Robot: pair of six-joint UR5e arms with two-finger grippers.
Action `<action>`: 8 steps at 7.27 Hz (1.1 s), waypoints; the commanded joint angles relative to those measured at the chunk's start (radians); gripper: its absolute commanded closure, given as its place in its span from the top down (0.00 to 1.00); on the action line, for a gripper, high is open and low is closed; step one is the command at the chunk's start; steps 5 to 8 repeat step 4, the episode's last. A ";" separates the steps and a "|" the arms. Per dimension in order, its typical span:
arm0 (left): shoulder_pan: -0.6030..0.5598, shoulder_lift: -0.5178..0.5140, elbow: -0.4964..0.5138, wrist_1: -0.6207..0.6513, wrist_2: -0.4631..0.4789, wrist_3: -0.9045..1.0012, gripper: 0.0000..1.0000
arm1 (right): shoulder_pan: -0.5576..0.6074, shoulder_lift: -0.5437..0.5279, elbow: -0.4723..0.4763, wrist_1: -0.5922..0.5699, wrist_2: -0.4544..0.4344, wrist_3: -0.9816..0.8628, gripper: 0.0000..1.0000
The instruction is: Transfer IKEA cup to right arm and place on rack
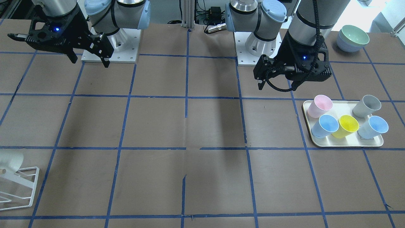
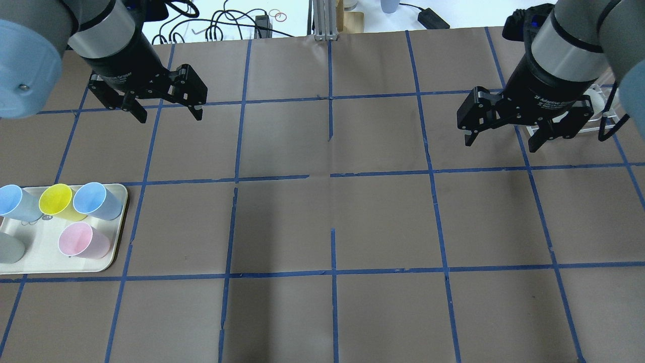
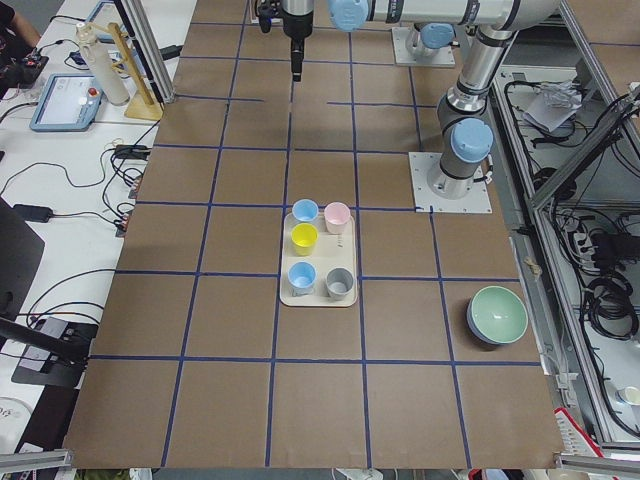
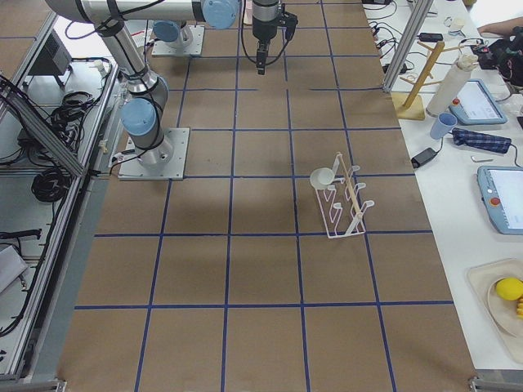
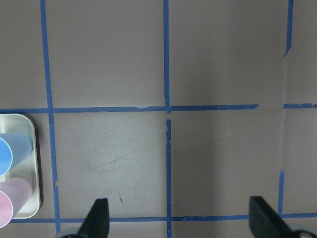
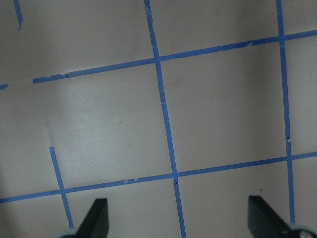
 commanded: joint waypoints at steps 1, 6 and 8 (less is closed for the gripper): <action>0.000 0.000 0.002 0.000 0.000 0.000 1.00 | 0.001 0.004 0.001 0.005 -0.006 -0.004 1.00; 0.000 0.000 0.000 0.000 0.000 0.000 1.00 | 0.001 0.004 0.001 0.005 -0.006 0.006 1.00; 0.000 0.000 0.000 0.000 0.000 0.000 1.00 | 0.001 0.004 0.001 0.005 -0.006 0.006 1.00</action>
